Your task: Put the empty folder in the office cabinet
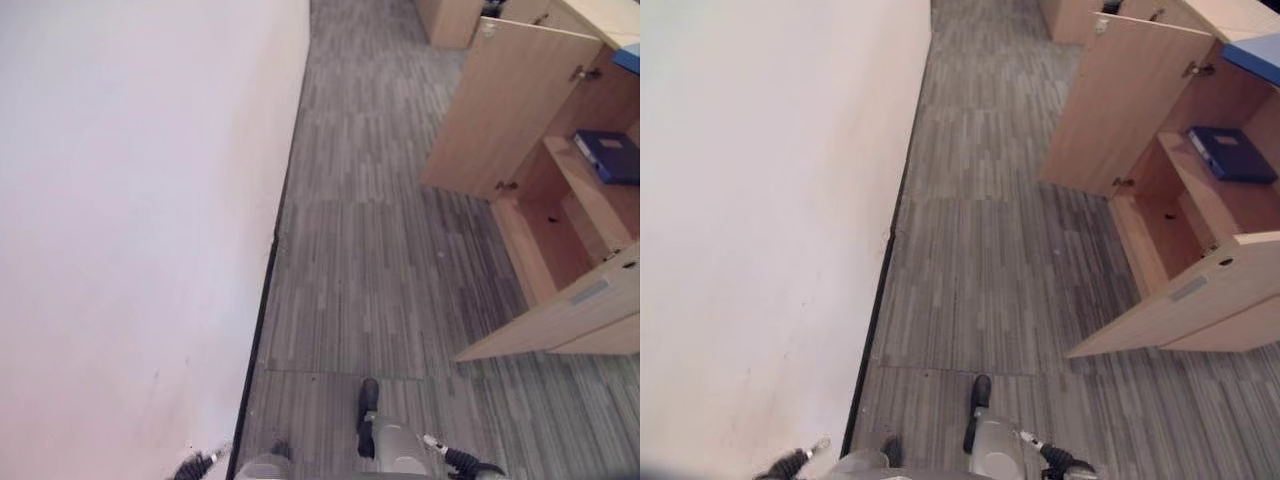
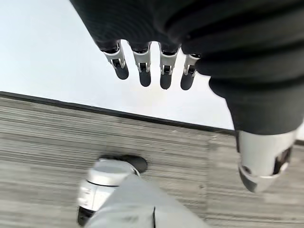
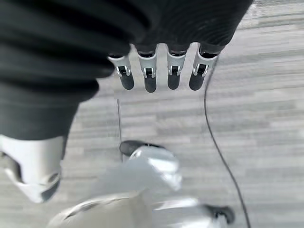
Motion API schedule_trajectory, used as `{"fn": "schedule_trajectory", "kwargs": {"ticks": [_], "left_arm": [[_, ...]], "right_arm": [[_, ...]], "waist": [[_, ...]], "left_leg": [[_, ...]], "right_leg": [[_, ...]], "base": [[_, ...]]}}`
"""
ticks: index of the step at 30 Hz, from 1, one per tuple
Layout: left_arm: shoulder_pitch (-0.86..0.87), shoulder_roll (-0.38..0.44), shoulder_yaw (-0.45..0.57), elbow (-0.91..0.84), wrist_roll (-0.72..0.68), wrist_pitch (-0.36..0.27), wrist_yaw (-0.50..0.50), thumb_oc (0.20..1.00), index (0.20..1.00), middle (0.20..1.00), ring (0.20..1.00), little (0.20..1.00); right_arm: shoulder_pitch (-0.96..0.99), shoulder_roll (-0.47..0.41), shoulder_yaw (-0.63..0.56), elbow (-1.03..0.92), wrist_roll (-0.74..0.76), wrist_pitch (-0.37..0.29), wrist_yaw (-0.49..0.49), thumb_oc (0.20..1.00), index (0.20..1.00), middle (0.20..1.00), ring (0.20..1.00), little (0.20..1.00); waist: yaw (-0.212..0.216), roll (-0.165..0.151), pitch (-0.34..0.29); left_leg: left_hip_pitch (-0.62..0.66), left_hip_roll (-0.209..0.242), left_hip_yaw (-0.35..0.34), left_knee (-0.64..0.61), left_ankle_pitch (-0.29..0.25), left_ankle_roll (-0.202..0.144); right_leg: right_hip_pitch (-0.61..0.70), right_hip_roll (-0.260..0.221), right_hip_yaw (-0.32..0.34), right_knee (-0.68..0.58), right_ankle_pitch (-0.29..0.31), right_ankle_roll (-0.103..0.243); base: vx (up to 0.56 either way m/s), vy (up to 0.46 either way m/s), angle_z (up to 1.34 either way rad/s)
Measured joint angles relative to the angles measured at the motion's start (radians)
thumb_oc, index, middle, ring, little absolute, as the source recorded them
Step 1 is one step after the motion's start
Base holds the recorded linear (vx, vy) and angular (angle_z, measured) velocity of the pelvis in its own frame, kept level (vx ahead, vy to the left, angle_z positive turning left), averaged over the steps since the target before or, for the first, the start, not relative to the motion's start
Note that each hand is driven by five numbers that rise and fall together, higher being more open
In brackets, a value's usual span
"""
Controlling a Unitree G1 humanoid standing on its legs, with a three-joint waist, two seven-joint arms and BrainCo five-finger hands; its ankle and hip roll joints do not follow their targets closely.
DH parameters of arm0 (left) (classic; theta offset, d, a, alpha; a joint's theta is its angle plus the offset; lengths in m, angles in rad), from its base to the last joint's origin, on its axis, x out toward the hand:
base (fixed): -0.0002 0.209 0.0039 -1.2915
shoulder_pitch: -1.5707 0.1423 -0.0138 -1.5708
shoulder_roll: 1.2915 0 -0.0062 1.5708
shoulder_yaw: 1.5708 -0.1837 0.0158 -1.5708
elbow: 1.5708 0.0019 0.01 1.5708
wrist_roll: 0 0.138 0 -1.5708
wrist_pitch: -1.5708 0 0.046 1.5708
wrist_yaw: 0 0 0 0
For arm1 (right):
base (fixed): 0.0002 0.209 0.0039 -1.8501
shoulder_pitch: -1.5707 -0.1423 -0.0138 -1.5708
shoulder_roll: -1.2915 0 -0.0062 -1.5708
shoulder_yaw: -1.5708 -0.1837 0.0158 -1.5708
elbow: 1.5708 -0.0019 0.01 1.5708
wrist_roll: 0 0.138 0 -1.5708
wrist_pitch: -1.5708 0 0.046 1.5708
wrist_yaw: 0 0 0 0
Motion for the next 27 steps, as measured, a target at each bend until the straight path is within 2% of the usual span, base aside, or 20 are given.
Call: {"fn": "schedule_trajectory", "kwargs": {"ticks": [1, 2, 3, 4, 7, 8, 10, 12, 14, 18, 22, 23, 24, 25, 26, 27], "left_arm": [[0.014, 0.004, 0.001, -0.006, -0.001, -0.003, 0.000, 1.000, 1.000, 1.000, 1.000, 1.000], [0.026, 0.015, 0.000, -0.010, -0.002, -0.005, 0.001, 1.000, 1.000, 1.000, 1.000, 1.000], [0.025, 0.021, 0.000, 0.001, -0.002, -0.001, 0.001, 1.000, 1.000, 1.000, 1.000, 1.000], [0.023, 0.021, -0.003, 0.011, -0.003, 0.008, 0.000, 1.000, 1.000, 1.000, 1.000, 1.000], [0.017, 0.021, -0.034, 0.008, -0.004, 0.009, 0.001, 1.000, 1.000, 1.000, 1.000, 1.000], [-0.006, 0.018, -0.081, -0.011, -0.003, 0.007, 0.001, 1.000, 1.000, 1.000, 1.000, 1.000], [-0.054, 0.023, -0.100, -0.040, -0.003, -0.003, 0.003, 1.000, 1.000, 1.000, 1.000, 1.000], [-0.071, 0.021, -0.110, -0.067, -0.003, -0.005, 0.002, 1.000, 1.000, 1.000, 1.000, 1.000], [-0.116, 0.025, -0.139, -0.100, -0.003, -0.007, 0.005, 1.000, 1.000, 1.000, 1.000, 1.000], [-0.153, 0.027, -0.138, -0.127, -0.001, -0.021, 0.008, 1.000, 1.000, 1.000, 1.000, 1.000], [-0.133, 0.029, -0.103, -0.086, -0.001, -0.020, 0.018, 1.000, 1.000, 1.000, 1.000, 1.000], [-0.117, 0.032, -0.092, -0.067, -0.001, -0.019, 0.019, 1.000, 1.000, 1.000, 1.000, 1.000], [-0.103, 0.037, -0.073, -0.029, -0.002, -0.017, 0.021, 1.000, 1.000, 1.000, 1.000, 1.000], [-0.070, 0.054, -0.024, -0.019, -0.004, -0.016, 0.023, 1.000, 1.000, 1.000, 1.000, 1.000], [-0.026, 0.062, -0.014, -0.022, -0.005, -0.017, 0.024, 1.000, 1.000, 1.000, 1.000, 1.000], [0.005, 0.070, -0.004, -0.025, -0.007, -0.016, 0.024, 1.000, 1.000, 1.000, 1.000, 1.000]], "right_arm": [[0.015, 0.004, 0.001, 0.001, 0.000, 0.014, 0.001, 1.000, 1.000, 1.000, 1.000, 1.000], [0.028, 0.007, 0.000, 0.001, 0.000, 0.014, 0.001, 1.000, 1.000, 1.000, 1.000, 1.000], [0.035, 0.006, -0.001, 0.001, 0.000, 0.012, -0.002, 1.000, 1.000, 1.000, 1.000, 1.000], [0.025, -0.003, 0.004, -0.001, 0.000, 0.009, -0.003, 1.000, 1.000, 1.000, 1.000, 1.000], [0.010, -0.048, 0.019, -0.010, 0.000, 0.002, -0.003, 1.000, 1.000, 1.000, 1.000, 1.000], [-0.003, -0.083, 0.037, -0.021, -0.001, 0.002, -0.005, 1.000, 1.000, 1.000, 1.000, 1.000], [-0.019, -0.088, 0.047, -0.034, -0.002, 0.003, -0.010, 1.000, 1.000, 1.000, 1.000, 1.000], [-0.037, -0.090, 0.055, -0.051, -0.003, 0.001, -0.013, 1.000, 1.000, 1.000, 1.000, 1.000], [-0.059, -0.095, 0.067, -0.075, -0.003, -0.013, -0.014, 1.000, 1.000, 1.000, 1.000, 1.000], [-0.077, -0.098, 0.069, -0.083, -0.012, -0.014, -0.018, 1.000, 1.000, 1.000, 1.000, 1.000], [-0.059, -0.092, 0.086, -0.073, -0.025, -0.009, -0.019, 1.000, 1.000, 1.000, 1.000, 1.000], [-0.052, -0.085, 0.086, -0.072, -0.041, -0.010, -0.018, 1.000, 1.000, 1.000, 1.000, 1.000], [-0.049, -0.070, 0.082, -0.052, -0.043, -0.010, -0.017, 1.000, 1.000, 1.000, 1.000, 1.000], [-0.011, -0.043, 0.083, -0.037, -0.046, -0.010, -0.016, 1.000, 1.000, 1.000, 1.000, 1.000], [0.014, -0.031, 0.090, -0.035, -0.051, -0.010, -0.016, 1.000, 1.000, 1.000, 1.000, 1.000], [0.024, -0.027, 0.094, -0.038, -0.052, -0.009, -0.013, 1.000, 1.000, 1.000, 1.000, 1.000]], "waist": [[-0.003, -0.012, -0.018], [-0.007, -0.041, -0.043], [-0.011, -0.050, -0.063], [-0.014, -0.041, -0.069], [-0.011, -0.018, -0.088], [-0.015, 0.017, -0.100], [-0.023, 0.010, -0.089], [-0.024, 0.012, -0.086], [-0.035, 0.018, -0.084], [-0.054, 0.045, -0.044], [-0.052, 0.066, -0.025], [-0.049, 0.063, -0.024], [-0.049, 0.051, -0.009], [-0.020, 0.006, -0.017], [0.019, -0.018, -0.041], [0.041, -0.042, -0.052]], "left_leg": [[0.001, 0.010, -0.006, -0.031, 0.000, 0.000], [0.005, 0.013, -0.023, -0.060, -0.005, -0.012], [0.023, 0.026, -0.051, -0.083, -0.010, -0.053], [0.020, 0.041, -0.073, -0.070, -0.001, -0.082], [0.037, 0.044, -0.078, -0.067, 0.010, -0.076], [0.042, 0.062, -0.061, -0.057, 0.061, -0.085], [0.037, 0.067, -0.040, -0.061, 0.076, -0.095], [0.030, 0.078, -0.038, -0.061, 0.076, -0.098], [-0.030, 0.084, -0.039, -0.054, 0.068, -0.105], [-0.038, 0.096, -0.033, -0.073, 0.065, -0.109], [-0.034, 0.107, -0.027, -0.046, 0.064, -0.116], [-0.034, 0.108, -0.027, -0.007, 0.066, -0.118], [-0.050, 0.106, -0.028, 0.103, 0.075, -0.134], [-0.172, 0.100, -0.011, 0.424, 0.123, -0.176], [-0.261, 0.109, -0.026, 0.603, 0.217, -0.178], [-0.358, 0.097, -0.051, 0.779, 0.337, -0.167]], "right_leg": [[-0.029, -0.022, 0.002, 0.090, -0.021, -0.010], [-0.026, -0.039, 0.000, 0.102, -0.047, -0.008], [-0.008, -0.030, -0.029, 0.077, -0.083, -0.076], [0.014, -0.009, -0.051, 0.041, -0.084, -0.079], [0.044, 0.035, -0.084, -0.021, -0.080, -0.078], [0.039, 0.064, -0.125, -0.020, -0.094, -0.109], [0.036, 0.069, -0.130, -0.020, -0.087, -0.143], [0.025, 0.078, -0.133, -0.020, -0.093, -0.151], [-0.022, 0.080, -0.143, -0.019, -0.097, -0.157], [-0.043, 0.089, -0.151, -0.018, -0.084, -0.158], [-0.027, 0.104, -0.152, -0.027, -0.101, -0.183], [0.005, 0.111, -0.150, -0.052, -0.100, -0.183], [0.085, 0.129, -0.150, -0.124, -0.097, -0.178], [0.195, 0.157, -0.132, -0.261, -0.096, -0.176], [0.240, 0.171, -0.127, -0.301, -0.092, -0.186], [0.251, 0.170, -0.127, -0.291, -0.065, -0.255]], "base": [[0.27, -0.169, 0.46], [0.26, -0.156, 0.47], [0.20, -0.119, 0.39], [0.16, -0.092, 0.24], [0.16, -0.099, 0.18], [0.11, -0.105, 0.41], [0.09, -0.099, 0.30], [0.09, -0.109, -0.10], [0.07, -0.092, 0.05], [0.10, -0.098, -0.02], [0.12, -0.171, -0.07], [0.18, -0.333, -0.05], [0.28, -0.456, -0.01], [0.31, -0.462, -0.25], [0.29, -0.409, -0.52], [0.31, -0.249, -0.54]]}}
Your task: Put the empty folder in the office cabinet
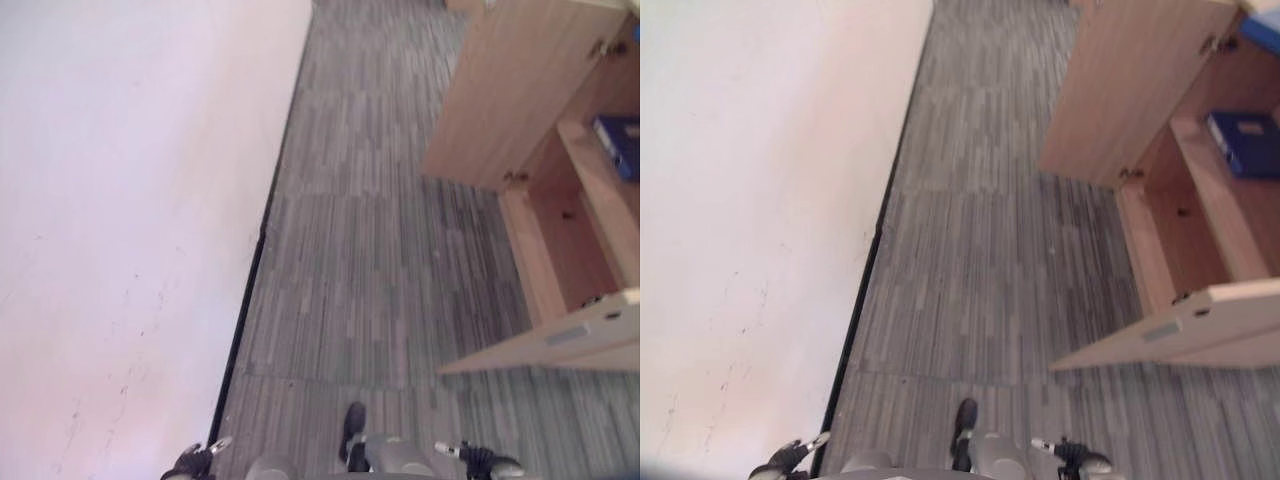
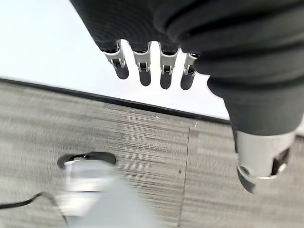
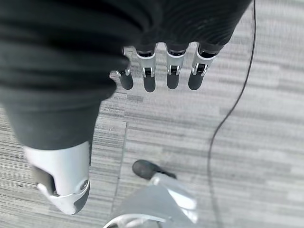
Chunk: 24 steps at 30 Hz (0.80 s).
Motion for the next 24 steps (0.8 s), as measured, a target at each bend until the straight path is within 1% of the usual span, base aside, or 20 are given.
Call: {"fn": "schedule_trajectory", "kwargs": {"ticks": [1, 2, 3, 4, 5, 6, 7, 8, 9, 10, 11, 12, 13, 14, 15, 17, 20, 22, 23, 24], "left_arm": [[0.020, -0.002, 0.009, 0.010, -0.005, 0.006, 0.000, 1.000, 1.000, 1.000, 1.000, 1.000], [0.025, 0.000, 0.007, 0.014, -0.006, 0.010, -0.002, 1.000, 1.000, 1.000, 1.000, 1.000], [0.021, -0.007, -0.004, 0.012, -0.006, 0.017, -0.003, 1.000, 1.000, 1.000, 1.000, 1.000], [0.035, -0.016, -0.017, 0.011, -0.006, 0.020, -0.006, 1.000, 1.000, 1.000, 1.000, 1.000], [0.041, -0.019, -0.026, 0.002, -0.006, 0.027, -0.009, 1.000, 1.000, 1.000, 1.000, 1.000], [0.031, -0.057, -0.027, -0.007, -0.006, 0.013, -0.007, 1.000, 1.000, 1.000, 1.000, 1.000], [0.019, -0.077, -0.025, 0.007, -0.007, 0.019, -0.009, 1.000, 1.000, 1.000, 1.000, 1.000], [0.044, -0.066, -0.014, 0.004, -0.007, 0.014, -0.005, 1.000, 1.000, 1.000, 1.000, 1.000], [0.050, -0.057, -0.024, -0.003, -0.008, 0.013, -0.004, 1.000, 1.000, 1.000, 1.000, 1.000], [0.043, -0.054, -0.005, 0.044, -0.008, -0.005, -0.010, 1.000, 1.000, 1.000, 1.000, 1.000], [0.074, -0.081, 0.048, 0.081, -0.008, 0.010, -0.011, 1.000, 1.000, 1.000, 1.000, 1.000], [0.124, -0.093, 0.053, 0.112, -0.009, 0.039, -0.013, 1.000, 1.000, 1.000, 1.000, 1.000], [0.073, -0.073, 0.056, 0.121, -0.008, 0.030, -0.016, 1.000, 1.000, 1.000, 1.000, 1.000], [0.042, -0.061, 0.062, 0.124, -0.008, 0.031, -0.018, 1.000, 1.000, 1.000, 1.000, 1.000], [0.024, -0.049, 0.062, 0.124, -0.008, 0.033, -0.018, 1.000, 1.000, 1.000, 1.000, 1.000], [-0.011, -0.022, 0.021, 0.064, -0.008, 0.019, -0.016, 1.000, 1.000, 1.000, 1.000, 1.000], [-0.063, -0.015, -0.028, 0.034, -0.007, 0.009, -0.017, 1.000, 1.000, 1.000, 1.000, 1.000], [-0.063, -0.012, -0.062, 0.004, -0.006, 0.008, -0.015, 1.000, 1.000, 1.000, 1.000, 1.000], [-0.064, -0.010, -0.062, 0.004, -0.006, 0.011, -0.013, 1.000, 1.000, 1.000, 1.000, 1.000], [-0.062, -0.009, -0.068, 0.004, -0.006, 0.014, -0.011, 1.000, 1.000, 1.000, 1.000, 1.000]], "right_arm": [[-0.003, 0.003, 0.005, 0.019, -0.001, 0.000, -0.002, 1.000, 1.000, 1.000, 1.000, 1.000], [-0.021, 0.017, 0.004, 0.038, -0.010, 0.011, -0.004, 1.000, 1.000, 1.000, 1.000, 1.000], [-0.033, 0.022, 0.006, 0.040, -0.026, 0.021, -0.004, 1.000, 1.000, 1.000, 1.000, 1.000], [-0.040, 0.015, 0.009, 0.037, -0.028, 0.016, -0.005, 1.000, 1.000, 1.000, 1.000, 1.000], [-0.047, 0.011, 0.030, 0.032, -0.029, 0.014, -0.011, 1.000, 1.000, 1.000, 1.000, 1.000], [-0.054, -0.024, 0.044, 0.032, -0.032, 0.022, -0.007, 1.000, 1.000, 1.000, 1.000, 1.000], [-0.058, -0.062, 0.074, 0.030, -0.039, 0.017, -0.013, 1.000, 1.000, 1.000, 1.000, 1.000], [-0.046, -0.061, 0.092, 0.028, -0.039, 0.006, -0.007, 1.000, 1.000, 1.000, 1.000, 1.000], [-0.028, -0.049, 0.103, 0.033, -0.039, 0.005, -0.010, 1.000, 1.000, 1.000, 1.000, 1.000], [-0.014, -0.019, 0.114, 0.076, -0.061, 0.021, -0.002, 1.000, 1.000, 1.000, 1.000, 1.000], [-0.006, 0.022, 0.028, 0.116, -0.078, 0.024, 0.008, 1.000, 1.000, 1.000, 1.000, 1.000], [0.003, 0.053, 0.006, 0.117, -0.078, 0.012, 0.011, 1.000, 1.000, 1.000, 1.000, 1.000], [0.009, 0.075, -0.002, 0.128, -0.079, 0.021, 0.014, 1.000, 1.000, 1.000, 1.000, 1.000], [-0.011, 0.075, 0.000, 0.143, -0.080, 0.019, 0.015, 1.000, 1.000, 1.000, 1.000, 1.000], [-0.020, 0.074, 0.005, 0.139, -0.080, 0.014, 0.014, 1.000, 1.000, 1.000, 1.000, 1.000], [-0.022, 0.073, 0.030, 0.109, -0.080, 0.016, 0.014, 1.000, 1.000, 1.000, 1.000, 1.000], [-0.014, 0.072, 0.048, 0.067, -0.090, 0.022, 0.014, 1.000, 1.000, 1.000, 1.000, 1.000], [-0.052, 0.065, 0.050, 0.058, -0.108, 0.020, 0.017, 1.000, 1.000, 1.000, 1.000, 1.000], [-0.076, 0.063, 0.050, 0.045, -0.108, 0.021, 0.016, 1.000, 1.000, 1.000, 1.000, 1.000], [-0.087, 0.061, 0.050, 0.024, -0.108, 0.019, 0.015, 1.000, 1.000, 1.000, 1.000, 1.000]], "waist": [[0.012, -0.004, 0.001], [0.032, -0.039, 0.021], [0.038, -0.092, 0.043], [0.044, -0.090, 0.045], [0.047, -0.062, 0.047], [0.095, 0.035, 0.054], [0.096, 0.097, 0.042], [0.099, 0.091, 0.027], [0.091, 0.056, 0.014], [0.124, -0.004, -0.007], [0.161, 0.007, -0.010], [0.168, 0.001, -0.023], [0.173, -0.018, -0.034], [0.178, -0.021, -0.044], [0.176, -0.016, -0.076], [0.165, -0.029, -0.113], [0.149, -0.023, -0.141], [0.159, -0.006, -0.149], [0.159, -0.008, -0.147], [0.164, -0.016, -0.144]], "left_leg": [[-0.110, 0.025, 0.019, 0.144, 0.076, 0.023], [-0.191, 0.039, 0.095, 0.112, -0.018, 0.059], [-0.223, 0.029, 0.182, -0.179, -0.024, 0.063], [-0.229, 0.029, 0.188, -0.340, -0.017, 0.056], [-0.243, -0.015, 0.160, -0.582, 0.007, 0.021], [-0.211, 0.007, 0.078, -0.802, 0.026, 0.005], [-0.224, -0.007, 0.034, -0.924, 0.034, -0.036], [-0.206, -0.058, 0.027, -0.914, 0.034, -0.021], [-0.203, -0.113, 0.059, -0.904, 0.033, 0.035], [-0.216, -0.160, 0.089, -0.923, 0.084, 0.069], [-0.168, -0.147, 0.034, -0.912, 0.048, 0.132], [-0.125, -0.151, 0.025, -0.821, 0.149, 0.137], [-0.076, -0.182, 0.037, -0.816, 0.120, 0.176], [-0.018, -0.196, 0.046, -0.830, 0.067, 0.196], [-0.002, -0.210, 0.054, -0.825, 0.021, 0.214], [-0.004, -0.253, 0.065, -0.826, -0.028, 0.211], [0.025, -0.315, 0.019, -0.828, -0.038, 0.233], [0.028, -0.341, -0.012, -0.818, -0.059, 0.262], [0.024, -0.356, -0.010, -0.802, -0.075, 0.274], [0.020, -0.375, -0.002, -0.776, -0.102, 0.265]], "right_leg": [[0.018, 0.022, 0.002, -0.004, 0.008, -0.050], [0.042, 0.014, 0.025, -0.012, 0.000, -0.054], [0.074, -0.003, 0.030, -0.040, 0.011, -0.023], [0.108, 0.005, 0.036, -0.059, 0.015, -0.026], [0.178, 0.015, 0.039, -0.088, -0.054, 0.199], [0.133, -0.018, -0.017, 0.100, -0.178, 0.143], [0.205, -0.020, -0.014, 0.028, -0.142, 0.097], [0.331, -0.016, 0.025, -0.063, -0.133, 0.071], [0.376, -0.038, 0.037, -0.065, -0.163, 0.121], [0.426, -0.065, 0.086, -0.083, -0.184, 0.159], [0.504, -0.078, 0.196, -0.069, -0.197, 0.187], [0.568, -0.099, 0.243, 0.005, -0.173, 0.257], [0.510, -0.145, 0.207, 0.166, -0.070, 0.259], [0.484, -0.191, 0.189, 0.207, -0.106, 0.265], [0.451, -0.220, 0.186, 0.156, -0.134, 0.275], [0.338, -0.274, 0.183, 0.112, -0.076, 0.280], [0.304, -0.318, 0.161, 0.209, -0.008, 0.304], [0.265, -0.365, 0.167, 0.218, -0.016, 0.321], [0.252, -0.396, 0.167, 0.193, 0.017, 0.353], [0.248, -0.424, 0.167, 0.210, 0.045, 0.376]], "base": [[0.20, -0.088, -0.38], [0.22, -0.026, -0.18], [0.20, 0.075, -0.34], [0.41, 0.154, -0.28], [0.54, 0.197, -0.77], [0.41, 0.131, -0.70], [0.54, 0.154, -1.27], [0.79, 0.336, -0.61], [0.90, 0.407, -0.59], [0.81, 0.458, -0.61], [0.57, 0.391, -1.24], [0.66, 0.499, -0.95], [0.56, 0.500, -0.52], [0.41, 0.414, -0.20], [0.27, 0.316, -0.50], [0.21, 0.274, 0.00], [0.14, 0.221, 0.47], [0.14, 0.203, 0.39], [0.15, 0.202, 0.33], [0.18, 0.228, 0.00]]}}
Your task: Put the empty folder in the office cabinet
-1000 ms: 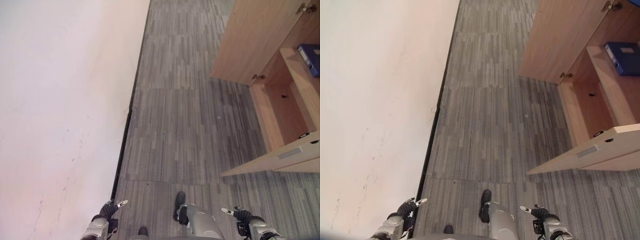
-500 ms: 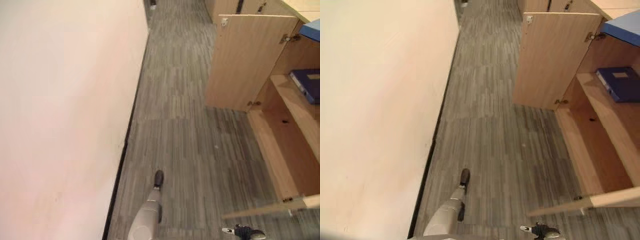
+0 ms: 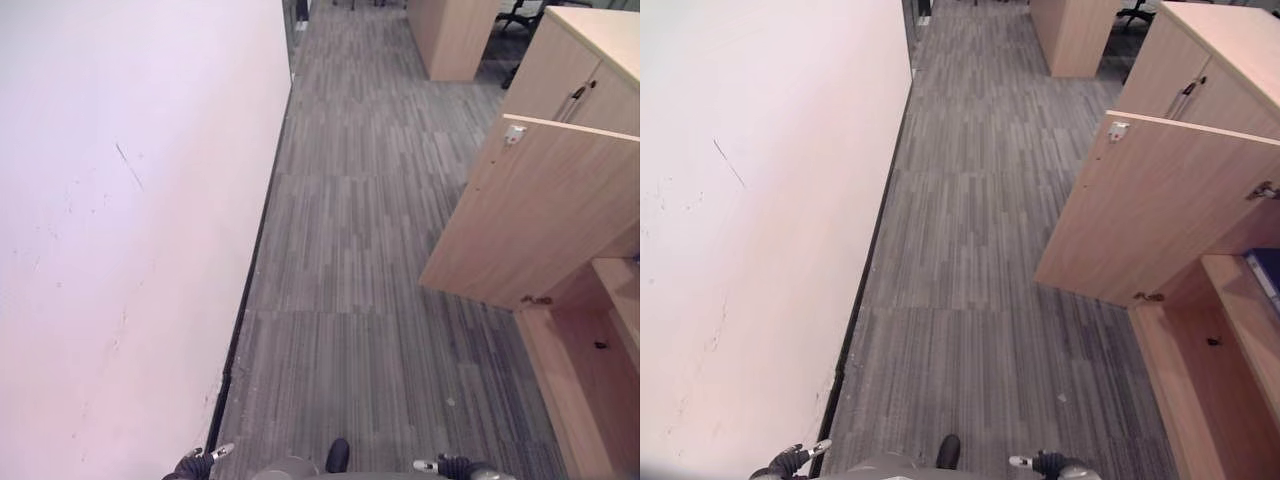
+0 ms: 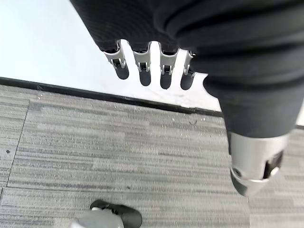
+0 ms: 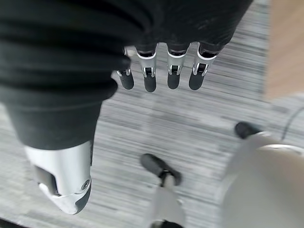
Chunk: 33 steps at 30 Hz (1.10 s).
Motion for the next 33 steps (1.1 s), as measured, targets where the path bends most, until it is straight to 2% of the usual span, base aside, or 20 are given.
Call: {"fn": "schedule_trajectory", "kwargs": {"ticks": [2, 3, 4, 6, 7, 8, 9, 10, 12, 13, 14, 16, 20, 23, 24, 27, 29, 30, 31, 33], "left_arm": [[0.003, 0.000, -0.003, 0.004, 0.001, 0.004, 0.000, 1.000, 1.000, 1.000, 1.000, 1.000], [0.014, -0.001, -0.001, 0.012, 0.001, 0.010, 0.001, 1.000, 1.000, 1.000, 1.000, 1.000], [0.041, 0.000, 0.001, 0.020, 0.002, 0.019, 0.003, 1.000, 1.000, 1.000, 1.000, 1.000], [0.053, 0.008, 0.011, 0.018, 0.009, 0.023, 0.004, 1.000, 1.000, 1.000, 1.000, 1.000], [0.052, 0.002, 0.007, 0.001, 0.011, 0.023, 0.007, 1.000, 1.000, 1.000, 1.000, 1.000], [0.041, -0.014, 0.008, 0.007, 0.011, 0.025, 0.009, 1.000, 1.000, 1.000, 1.000, 1.000], [0.040, -0.028, 0.008, 0.007, 0.011, 0.027, 0.007, 1.000, 1.000, 1.000, 1.000, 1.000], [0.043, -0.030, 0.019, 0.006, 0.012, 0.026, 0.007, 1.000, 1.000, 1.000, 1.000, 1.000], [0.043, -0.020, 0.041, 0.000, 0.015, 0.019, 0.007, 1.000, 1.000, 1.000, 1.000, 1.000], [0.046, -0.013, 0.060, 0.004, 0.017, 0.020, 0.007, 1.000, 1.000, 1.000, 1.000, 1.000], [0.043, -0.009, 0.075, 0.013, 0.018, 0.023, 0.005, 1.000, 1.000, 1.000, 1.000, 1.000], [0.048, -0.013, 0.087, 0.008, 0.018, 0.025, 0.002, 1.000, 1.000, 1.000, 1.000, 1.000], [0.052, -0.012, 0.082, -0.001, 0.020, 0.026, 0.004, 1.000, 1.000, 1.000, 1.000, 1.000], [0.058, -0.021, 0.049, 0.002, 0.023, 0.027, 0.007, 1.000, 1.000, 1.000, 1.000, 1.000], [0.058, -0.030, 0.046, 0.002, 0.030, 0.027, 0.006, 1.000, 1.000, 1.000, 1.000, 1.000], [0.045, -0.047, 0.043, -0.003, 0.042, 0.023, 0.004, 1.000, 1.000, 1.000, 1.000, 1.000], [0.040, -0.049, 0.042, -0.003, 0.042, 0.022, 0.003, 1.000, 1.000, 1.000, 1.000, 1.000], [0.025, -0.050, 0.022, -0.003, 0.046, 0.021, 0.004, 1.000, 1.000, 1.000, 1.000, 1.000], [0.001, -0.046, 0.005, -0.001, 0.047, 0.023, 0.004, 1.000, 1.000, 1.000, 1.000, 1.000], [-0.007, -0.045, -0.022, -0.007, 0.047, 0.021, 0.004, 1.000, 1.000, 1.000, 1.000, 1.000]], "right_arm": [[-0.029, -0.001, 0.015, -0.011, 0.000, 0.000, 0.000, 1.000, 1.000, 1.000, 1.000, 1.000], [-0.036, -0.008, 0.021, -0.030, 0.000, 0.003, 0.001, 1.000, 1.000, 1.000, 1.000, 1.000], [-0.034, -0.008, 0.022, -0.035, 0.000, 0.002, 0.001, 1.000, 1.000, 1.000, 1.000, 1.000], [0.001, -0.016, 0.027, -0.064, 0.001, 0.002, 0.002, 1.000, 1.000, 1.000, 1.000, 1.000], [0.011, -0.026, -0.002, -0.078, 0.002, -0.003, 0.005, 1.000, 1.000, 1.000, 1.000, 1.000], [0.009, -0.034, -0.039, -0.080, 0.004, -0.008, 0.003, 1.000, 1.000, 1.000, 1.000, 1.000], [0.015, -0.048, -0.033, -0.082, 0.004, -0.005, 0.000, 1.000, 1.000, 1.000, 1.000, 1.000], [0.021, -0.053, -0.012, -0.083, 0.004, -0.001, 0.000, 1.000, 1.000, 1.000, 1.000, 1.000], [0.047, -0.048, -0.003, -0.083, 0.012, 0.002, 0.000, 1.000, 1.000, 1.000, 1.000, 1.000], [0.052, -0.040, -0.006, -0.087, 0.040, -0.002, -0.002, 1.000, 1.000, 1.000, 1.000, 1.000], [0.054, -0.032, -0.009, -0.081, 0.043, -0.002, -0.002, 1.000, 1.000, 1.000, 1.000, 1.000], [0.058, -0.027, -0.017, -0.079, 0.044, -0.001, -0.002, 1.000, 1.000, 1.000, 1.000, 1.000], [0.078, -0.027, -0.052, -0.061, 0.044, 0.000, -0.005, 1.000, 1.000, 1.000, 1.000, 1.000], [0.081, -0.034, -0.052, -0.054, 0.044, 0.000, -0.007, 1.000, 1.000, 1.000, 1.000, 1.000], [0.086, -0.037, -0.051, -0.048, 0.043, 0.000, -0.007, 1.000, 1.000, 1.000, 1.000, 1.000], [0.073, -0.052, -0.050, -0.044, 0.043, -0.003, -0.012, 1.000, 1.000, 1.000, 1.000, 1.000], [0.070, -0.057, -0.050, -0.044, 0.043, -0.007, -0.015, 1.000, 1.000, 1.000, 1.000, 1.000], [0.062, -0.077, -0.049, -0.042, 0.043, -0.006, -0.020, 1.000, 1.000, 1.000, 1.000, 1.000], [0.059, -0.079, -0.049, -0.041, 0.043, -0.007, -0.023, 1.000, 1.000, 1.000, 1.000, 1.000], [0.058, -0.079, -0.049, -0.039, 0.043, -0.005, -0.023, 1.000, 1.000, 1.000, 1.000, 1.000]], "waist": [[0.020, -0.002, 0.003], [0.023, 0.010, 0.030], [0.021, 0.018, 0.041], [0.014, 0.019, 0.041], [0.012, 0.044, 0.057], [-0.003, 0.100, 0.088], [-0.034, 0.140, 0.110], [-0.055, 0.142, 0.117], [-0.103, 0.103, 0.140], [-0.128, 0.076, 0.151], [-0.151, 0.028, 0.156], [-0.156, 0.005, 0.163], [-0.154, 0.011, 0.163], [-0.162, 0.029, 0.160], [-0.168, 0.043, 0.145], [-0.158, 0.028, 0.147], [-0.158, 0.027, 0.145], [-0.164, 0.045, 0.133], [-0.183, 0.038, 0.130], [-0.190, 0.025, 0.125]], "left_leg": [[0.010, -0.006, 0.023, 0.004, -0.018, 0.003], [0.039, -0.005, 0.041, 0.010, -0.036, 0.014], [0.080, -0.005, 0.049, -0.006, -0.064, 0.015], [0.119, -0.001, 0.059, -0.008, -0.079, 0.023], [0.143, 0.026, 0.056, -0.039, -0.065, 0.039], [0.171, 0.082, 0.059, -0.046, -0.061, 0.032], [0.196, 0.126, 0.050, -0.050, -0.056, 0.020], [0.207, 0.135, 0.049, -0.053, -0.055, 0.009], [0.242, 0.124, 0.057, -0.083, -0.081, -0.027], [0.265, 0.109, 0.079, -0.103, -0.092, -0.022], [0.292, 0.081, 0.080, -0.108, -0.093, -0.024], [0.331, 0.066, 0.065, -0.112, -0.109, -0.023], [0.403, 0.080, 0.013, -0.131, -0.123, -0.034], [0.420, 0.118, 0.007, -0.106, -0.152, -0.097], [0.417, 0.136, 0.000, -0.089, -0.157, -0.121], [0.389, 0.159, 0.031, -0.010, -0.189, -0.145], [0.380, 0.169, 0.044, -0.011, -0.189, -0.144], [0.361, 0.238, 0.051, -0.034, -0.189, -0.170], [0.358, 0.260, 0.051, -0.056, -0.190, -0.170], [0.354, 0.269, 0.051, -0.065, -0.190, -0.172]], "right_leg": [[-0.011, -0.021, -0.024, 0.019, 0.015, 0.009], [-0.021, -0.052, -0.101, 0.089, 0.022, 0.023], [-0.027, -0.092, -0.150, 0.150, 0.030, 0.007], [-0.038, -0.146, -0.241, 0.134, 0.060, 0.028], [-0.106, -0.141, -0.278, 0.180, 0.001, 0.012], [-0.160, -0.066, -0.274, 0.177, -0.065, -0.034], [-0.216, 0.015, -0.273, 0.131, -0.075, -0.051], [-0.277, 0.051, -0.261, 0.109, -0.073, -0.048], [-0.384, 0.092, -0.239, 0.019, -0.041, -0.036], [-0.437, 0.109, -0.234, -0.047, 0.000, -0.035], [-0.489, 0.122, -0.224, -0.122, 0.055, -0.042], [-0.501, 0.146, -0.196, -0.205, 0.104, -0.019], [-0.442, 0.173, -0.176, -0.214, 0.141, -0.063], [-0.397, 0.204, -0.208, -0.244, 0.254, -0.206], [-0.373, 0.220, -0.231, -0.263, 0.244, -0.241], [-0.319, 0.251, -0.234, -0.310, 0.235, -0.321], [-0.318, 0.255, -0.236, -0.310, 0.224, -0.326], [-0.323, 0.297, -0.255, -0.304, 0.204, -0.314], [-0.331, 0.312, -0.271, -0.301, 0.196, -0.311], [-0.352, 0.317, -0.273, -0.289, 0.192, -0.312]], "base": [[0.18, 0.208, -0.27], [0.16, 0.140, -0.46], [0.24, 0.169, -0.68], [0.24, 0.164, -0.62], [0.15, 0.115, -0.58], [0.16, 0.076, -0.51], [0.18, 0.094, -0.24], [0.18, 0.034, -0.03], [0.15, 0.011, 0.03], [0.18, -0.063, 0.08], [0.16, -0.106, 0.15], [0.15, -0.113, 0.28], [0.16, -0.122, 0.36], [0.15, -0.169, 0.32], [0.05, -0.081, 0.44], [0.11, -0.175, 0.07], [0.10, -0.166, 0.01], [0.06, -0.095, 0.14], [0.12, -0.210, 0.13], [0.14, -0.219, 0.11]]}}
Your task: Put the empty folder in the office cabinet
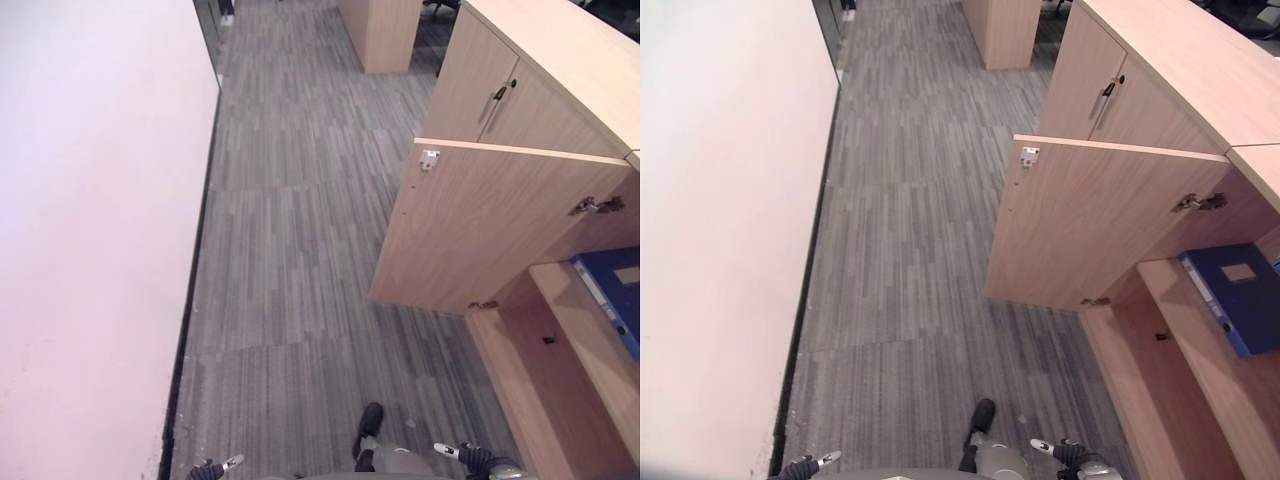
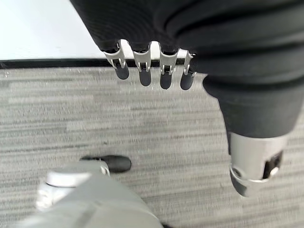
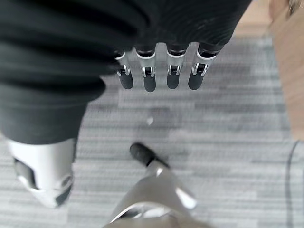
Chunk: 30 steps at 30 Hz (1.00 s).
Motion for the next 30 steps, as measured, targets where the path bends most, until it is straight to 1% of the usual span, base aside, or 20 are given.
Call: {"fn": "schedule_trajectory", "kwargs": {"ticks": [3, 6, 8, 10, 11, 12, 13, 14, 15, 16, 17, 18, 20, 21, 23, 25, 27, 28, 29, 30], "left_arm": [[-0.021, 0.000, -0.045, -0.004, 0.003, 0.002, 0.000, 1.000, 1.000, 1.000, 1.000, 1.000], [-0.023, 0.014, -0.063, -0.002, 0.030, 0.003, -0.001, 1.000, 1.000, 1.000, 1.000, 1.000], [-0.015, 0.030, -0.059, -0.003, 0.040, 0.005, -0.002, 1.000, 1.000, 1.000, 1.000, 1.000], [-0.009, 0.036, -0.055, -0.012, 0.040, 0.005, -0.002, 1.000, 1.000, 1.000, 1.000, 1.000], [0.017, 0.034, -0.053, -0.046, 0.040, 0.003, -0.003, 1.000, 1.000, 1.000, 1.000, 1.000], [0.023, 0.030, -0.053, -0.051, 0.040, 0.004, -0.004, 1.000, 1.000, 1.000, 1.000, 1.000], [0.017, 0.034, -0.050, -0.060, 0.039, 0.003, -0.005, 1.000, 1.000, 1.000, 1.000, 1.000], [0.009, 0.030, -0.051, -0.066, 0.039, 0.002, -0.005, 1.000, 1.000, 1.000, 1.000, 1.000], [0.011, 0.016, -0.045, -0.072, 0.039, -0.002, -0.003, 1.000, 1.000, 1.000, 1.000, 1.000], [0.010, 0.027, -0.040, -0.067, 0.037, 0.001, -0.002, 1.000, 1.000, 1.000, 1.000, 1.000], [0.007, 0.028, -0.046, -0.067, 0.040, 0.002, -0.010, 1.000, 1.000, 1.000, 1.000, 1.000], [0.004, 0.032, -0.050, -0.069, 0.040, 0.001, -0.013, 1.000, 1.000, 1.000, 1.000, 1.000], [0.007, 0.021, -0.054, -0.069, 0.040, -0.003, -0.016, 1.000, 1.000, 1.000, 1.000, 1.000], [0.015, 0.026, -0.052, -0.045, 0.040, 0.006, -0.021, 1.000, 1.000, 1.000, 1.000, 1.000], [0.008, 0.035, -0.050, -0.021, 0.039, 0.001, -0.022, 1.000, 1.000, 1.000, 1.000, 1.000], [0.009, 0.038, -0.043, 0.003, 0.040, -0.002, -0.023, 1.000, 1.000, 1.000, 1.000, 1.000], [0.000, 0.024, -0.041, 0.035, 0.041, 0.001, -0.024, 1.000, 1.000, 1.000, 1.000, 1.000], [-0.002, -0.012, -0.041, 0.031, 0.041, 0.001, -0.024, 1.000, 1.000, 1.000, 1.000, 1.000], [-0.001, -0.039, -0.041, 0.024, 0.042, 0.001, -0.022, 1.000, 1.000, 1.000, 1.000, 1.000], [0.003, -0.035, -0.043, 0.030, 0.042, 0.002, -0.023, 1.000, 1.000, 1.000, 1.000, 1.000]], "right_arm": [[-0.003, 0.001, 0.003, 0.017, -0.001, 0.001, -0.005, 1.000, 1.000, 1.000, 1.000, 1.000], [0.023, 0.009, 0.002, 0.034, -0.001, 0.003, -0.008, 1.000, 1.000, 1.000, 1.000, 1.000], [0.029, 0.025, 0.001, 0.043, -0.001, 0.005, -0.007, 1.000, 1.000, 1.000, 1.000, 1.000], [0.029, 0.025, 0.003, 0.048, -0.001, 0.006, -0.008, 1.000, 1.000, 1.000, 1.000, 1.000], [0.024, 0.012, 0.013, 0.051, -0.001, 0.006, -0.013, 1.000, 1.000, 1.000, 1.000, 1.000], [0.023, 0.011, 0.027, 0.051, -0.001, 0.005, -0.017, 1.000, 1.000, 1.000, 1.000, 1.000], [0.021, 0.014, 0.045, 0.052, -0.001, 0.005, -0.017, 1.000, 1.000, 1.000, 1.000, 1.000], [0.023, 0.021, 0.043, 0.057, -0.001, 0.006, -0.016, 1.000, 1.000, 1.000, 1.000, 1.000], [0.004, 0.008, 0.045, 0.052, -0.001, 0.009, -0.011, 1.000, 1.000, 1.000, 1.000, 1.000], [-0.003, -0.001, 0.049, 0.049, -0.001, 0.006, -0.016, 1.000, 1.000, 1.000, 1.000, 1.000], [-0.004, -0.004, 0.049, 0.056, -0.002, 0.009, -0.017, 1.000, 1.000, 1.000, 1.000, 1.000], [0.000, -0.005, 0.050, 0.060, -0.002, 0.009, -0.016, 1.000, 1.000, 1.000, 1.000, 1.000], [-0.010, -0.011, 0.048, 0.089, -0.003, 0.009, -0.016, 1.000, 1.000, 1.000, 1.000, 1.000], [-0.013, -0.016, 0.092, 0.076, -0.004, 0.002, -0.014, 1.000, 1.000, 1.000, 1.000, 1.000], [-0.007, -0.012, 0.084, 0.077, -0.005, 0.002, -0.012, 1.000, 1.000, 1.000, 1.000, 1.000], [0.003, 0.002, 0.077, 0.088, -0.005, 0.001, -0.011, 1.000, 1.000, 1.000, 1.000, 1.000], [0.015, 0.004, 0.062, 0.093, -0.005, -0.001, -0.010, 1.000, 1.000, 1.000, 1.000, 1.000], [0.014, -0.028, 0.058, 0.091, -0.005, 0.000, -0.010, 1.000, 1.000, 1.000, 1.000, 1.000], [0.017, -0.045, 0.046, 0.086, -0.004, -0.001, -0.009, 1.000, 1.000, 1.000, 1.000, 1.000], [0.015, -0.051, 0.053, 0.072, -0.003, -0.001, -0.006, 1.000, 1.000, 1.000, 1.000, 1.000]], "waist": [[-0.029, 0.023, -0.008], [-0.033, 0.020, -0.017], [-0.033, -0.010, -0.025], [-0.006, -0.033, -0.035], [0.028, -0.055, -0.025], [0.028, -0.057, -0.027], [0.027, -0.075, -0.022], [0.033, -0.061, -0.018], [0.047, -0.046, -0.002], [0.022, -0.058, 0.014], [0.014, -0.046, 0.014], [0.025, -0.057, 0.018], [0.060, -0.013, 0.027], [0.047, 0.004, 0.031], [0.051, -0.006, 0.032], [0.043, -0.051, 0.028], [0.040, -0.072, 0.026], [0.029, 0.037, 0.053], [0.020, 0.091, 0.054], [0.013, 0.063, 0.029]], "left_leg": [[0.008, 0.041, 0.001, -0.026, -0.004, -0.017], [0.016, 0.073, 0.027, 0.071, -0.041, -0.057], [-0.072, 0.071, 0.073, 0.315, -0.046, -0.069], [-0.200, 0.077, 0.080, 0.612, 0.039, -0.053], [-0.306, 0.064, 0.045, 0.833, 0.098, -0.044], [-0.340, 0.055, 0.027, 0.824, 0.077, -0.036], [-0.384, 0.034, 0.019, 0.713, 0.078, -0.041], [-0.397, 0.038, 0.007, 0.599, 0.094, -0.049], [-0.405, 0.065, -0.006, 0.489, 0.116, -0.071], [-0.424, 0.045, -0.073, 0.379, 0.139, -0.108], [-0.425, 0.027, -0.119, 0.285, 0.147, -0.100], [-0.412, -0.007, -0.168, 0.185, 0.168, -0.104], [-0.371, -0.027, -0.311, -0.008, 0.226, -0.107], [-0.399, -0.032, -0.344, 0.018, 0.260, -0.140], [-0.408, -0.046, -0.358, 0.009, 0.278, -0.127], [-0.373, -0.074, -0.337, 0.012, 0.274, -0.098], [-0.327, -0.116, -0.266, 0.028, 0.275, 0.005], [-0.264, -0.032, -0.267, 0.015, 0.359, 0.091], [-0.234, 0.019, -0.280, -0.032, 0.309, 0.050], [-0.241, -0.023, -0.277, -0.040, 0.307, 0.016]], "right_leg": [[-0.069, -0.004, 0.026, 0.158, -0.079, 0.038], [-0.053, 0.025, 0.028, 0.210, -0.169, 0.018], [0.016, 0.059, 0.056, 0.123, -0.183, 0.026], [0.083, 0.084, 0.093, 0.045, -0.193, 0.021], [0.117, 0.087, 0.163, 0.036, -0.142, -0.046], [0.128, 0.095, 0.192, 0.033, -0.127, -0.055], [0.147, 0.094, 0.201, -0.005, -0.157, -0.035], [0.164, 0.101, 0.206, -0.006, -0.191, 0.024], [0.117, 0.105, 0.257, 0.130, -0.198, -0.090], [0.141, 0.097, 0.296, 0.119, -0.188, -0.109], [0.164, 0.107, 0.297, 0.072, -0.180, -0.057], [0.176, 0.113, 0.322, 0.040, -0.175, -0.031], [0.197, 0.128, 0.290, 0.071, -0.267, 0.104], [0.242, 0.176, 0.315, 0.028, -0.210, 0.008], [0.267, 0.204, 0.346, -0.001, -0.188, -0.072], [0.292, 0.207, 0.410, -0.011, -0.185, -0.069], [0.286, 0.195, 0.443, 0.027, -0.186, -0.051], [0.245, 0.277, 0.443, 0.164, -0.213, -0.001], [0.194, 0.259, 0.440, 0.262, -0.310, -0.043], [0.181, 0.138, 0.460, 0.174, -0.306, -0.018]], "base": [[0.10, -0.168, 0.08], [0.14, -0.268, -0.10], [0.14, -0.238, -0.34], [0.12, -0.122, -0.91], [0.12, -0.001, -1.32], [0.13, 0.039, -1.42], [0.14, 0.066, -0.90], [0.15, 0.081, -1.19], [0.15, 0.096, -0.96], [0.16, 0.094, -0.79], [0.17, 0.095, -0.49], [0.13, 0.061, -0.73], [0.16, 0.097, -1.43], [0.18, 0.161, -1.46], [0.13, 0.297, -1.03], [0.12, 0.369, -0.84], [0.01, 0.179, -0.56], [0.00, 0.241, -0.68], [-0.02, 0.238, -0.58], [-0.04, 0.238, -0.28]]}}
